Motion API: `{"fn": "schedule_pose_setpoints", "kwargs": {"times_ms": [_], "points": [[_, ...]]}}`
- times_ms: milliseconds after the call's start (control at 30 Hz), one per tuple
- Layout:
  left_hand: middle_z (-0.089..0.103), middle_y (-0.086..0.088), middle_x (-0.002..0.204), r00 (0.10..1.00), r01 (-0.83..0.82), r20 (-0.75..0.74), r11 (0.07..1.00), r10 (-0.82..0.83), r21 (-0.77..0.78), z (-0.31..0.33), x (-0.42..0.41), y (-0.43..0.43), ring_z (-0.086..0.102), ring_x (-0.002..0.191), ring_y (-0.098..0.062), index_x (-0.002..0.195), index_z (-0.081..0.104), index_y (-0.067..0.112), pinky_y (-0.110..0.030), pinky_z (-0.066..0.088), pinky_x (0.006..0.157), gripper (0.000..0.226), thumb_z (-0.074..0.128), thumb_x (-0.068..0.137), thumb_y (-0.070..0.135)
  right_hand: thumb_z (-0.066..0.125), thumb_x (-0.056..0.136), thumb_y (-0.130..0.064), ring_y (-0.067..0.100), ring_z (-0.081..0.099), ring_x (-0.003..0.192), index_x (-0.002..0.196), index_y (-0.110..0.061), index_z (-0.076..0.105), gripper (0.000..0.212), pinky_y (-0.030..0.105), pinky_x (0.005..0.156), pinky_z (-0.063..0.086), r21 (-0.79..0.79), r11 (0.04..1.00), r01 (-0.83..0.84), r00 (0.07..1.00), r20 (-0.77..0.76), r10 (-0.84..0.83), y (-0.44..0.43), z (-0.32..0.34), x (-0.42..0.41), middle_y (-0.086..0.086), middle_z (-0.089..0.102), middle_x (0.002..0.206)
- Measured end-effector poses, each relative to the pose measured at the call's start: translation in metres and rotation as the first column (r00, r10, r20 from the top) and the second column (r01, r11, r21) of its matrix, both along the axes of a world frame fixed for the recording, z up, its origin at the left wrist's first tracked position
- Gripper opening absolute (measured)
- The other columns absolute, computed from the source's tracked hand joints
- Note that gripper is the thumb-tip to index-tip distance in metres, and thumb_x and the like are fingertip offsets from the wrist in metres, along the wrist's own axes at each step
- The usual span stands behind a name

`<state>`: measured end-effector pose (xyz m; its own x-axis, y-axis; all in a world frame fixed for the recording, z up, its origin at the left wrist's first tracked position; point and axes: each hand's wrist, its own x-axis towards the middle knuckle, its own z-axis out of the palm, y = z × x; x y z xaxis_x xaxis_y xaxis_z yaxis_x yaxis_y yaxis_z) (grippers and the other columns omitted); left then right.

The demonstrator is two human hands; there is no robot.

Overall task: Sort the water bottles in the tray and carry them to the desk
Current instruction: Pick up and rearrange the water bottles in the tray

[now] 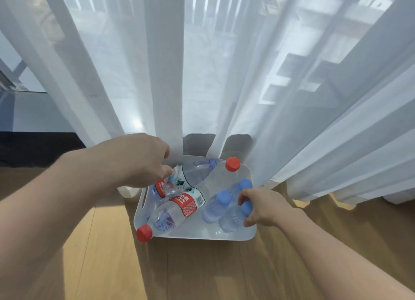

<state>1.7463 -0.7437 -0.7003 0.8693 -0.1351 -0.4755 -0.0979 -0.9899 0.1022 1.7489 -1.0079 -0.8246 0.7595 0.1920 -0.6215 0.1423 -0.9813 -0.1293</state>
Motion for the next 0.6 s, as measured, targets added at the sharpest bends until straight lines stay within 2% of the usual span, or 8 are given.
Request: {"fn": "schedule_pose_setpoints", "kwargs": {"times_ms": [67,133,167,233,300,333,467,600], "points": [[0.059,0.001,0.120,1.000,0.001,0.003,1.000,-0.001,-0.001,-0.001,0.001,0.000,0.052,0.109,-0.019,0.128,0.048,0.023,-0.029,0.044,0.090,0.044,0.045,0.091,0.046,0.078,0.060,-0.044,0.017,0.057,0.076,0.083,-0.022,0.061,0.035,0.029,0.067,0.046,-0.009,0.995,0.102,0.993,-0.062,-0.103,-0.005,0.009,0.010,-0.001,0.061,0.082],[0.059,0.001,0.121,1.000,0.000,0.004,1.000,0.000,-0.001,-0.002,0.001,0.001,0.052,0.109,-0.020,0.128,0.048,0.023,-0.030,0.044,0.091,0.044,0.045,0.091,0.047,0.073,0.059,-0.057,0.017,0.042,0.055,0.056,-0.016,0.044,0.050,0.028,0.055,0.035,-0.007,0.970,0.245,0.968,-0.047,-0.245,-0.007,0.014,0.018,-0.001,0.043,0.056],[0.059,0.001,0.121,1.000,0.002,0.005,1.000,-0.002,0.000,-0.002,0.001,0.000,0.052,0.109,-0.020,0.127,0.049,0.022,-0.031,0.044,0.091,0.044,0.045,0.091,0.047,0.069,0.062,-0.061,0.017,0.040,0.053,0.055,-0.017,0.040,0.054,0.028,0.053,0.032,-0.005,0.955,0.297,0.955,-0.015,-0.297,-0.007,0.014,0.020,-0.002,0.039,0.054],[0.059,0.001,0.121,1.000,0.009,-0.001,1.000,-0.009,-0.006,-0.001,0.000,-0.002,0.052,0.110,-0.020,0.127,0.049,0.022,-0.031,0.044,0.092,0.043,0.044,0.091,0.047,0.064,0.069,-0.060,0.017,0.050,0.064,0.071,-0.018,0.046,0.046,0.028,0.056,0.038,0.018,0.943,0.333,0.941,0.061,-0.333,-0.004,0.011,0.019,-0.002,0.051,0.067],[0.058,0.002,0.124,1.000,0.002,-0.018,0.999,-0.003,-0.034,-0.001,-0.001,-0.004,0.052,0.111,-0.019,0.128,0.048,0.023,-0.030,0.043,0.093,0.044,0.045,0.091,0.047,0.065,0.070,-0.051,0.018,0.058,0.084,0.097,-0.021,0.051,0.043,0.031,0.070,0.048,0.066,0.939,0.338,0.935,0.088,-0.343,0.003,0.003,0.015,-0.001,0.061,0.093],[0.057,0.003,0.126,1.000,-0.006,-0.026,0.999,0.005,-0.051,0.000,-0.002,-0.004,0.051,0.113,-0.018,0.129,0.047,0.024,-0.028,0.041,0.093,0.045,0.046,0.091,0.047,0.066,0.069,-0.047,0.019,0.059,0.089,0.104,-0.023,0.051,0.046,0.033,0.076,0.051,0.095,0.935,0.342,0.933,0.088,-0.350,0.007,-0.001,0.013,-0.001,0.062,0.100],[0.055,0.004,0.129,1.000,-0.015,-0.024,0.998,0.014,-0.063,0.000,-0.005,0.000,0.050,0.114,-0.017,0.132,0.044,0.026,-0.026,0.039,0.091,0.047,0.045,0.091,0.049,0.069,0.069,-0.041,0.021,0.060,0.089,0.103,-0.023,0.052,0.042,0.037,0.080,0.053,0.120,0.920,0.374,0.911,0.138,-0.389,0.013,-0.013,0.014,0.001,0.063,0.100],[0.054,0.005,0.132,0.999,-0.029,-0.037,0.999,0.027,-0.042,0.000,-0.007,0.007,0.050,0.116,-0.016,0.133,0.043,0.027,-0.026,0.039,0.091,0.048,0.044,0.091,0.050,0.069,0.071,-0.031,0.024,0.060,0.087,0.097,-0.019,0.058,0.031,0.034,0.075,0.049,0.316,0.809,0.495,0.800,0.198,-0.567,0.004,-0.016,0.018,0.003,0.065,0.097]]}}
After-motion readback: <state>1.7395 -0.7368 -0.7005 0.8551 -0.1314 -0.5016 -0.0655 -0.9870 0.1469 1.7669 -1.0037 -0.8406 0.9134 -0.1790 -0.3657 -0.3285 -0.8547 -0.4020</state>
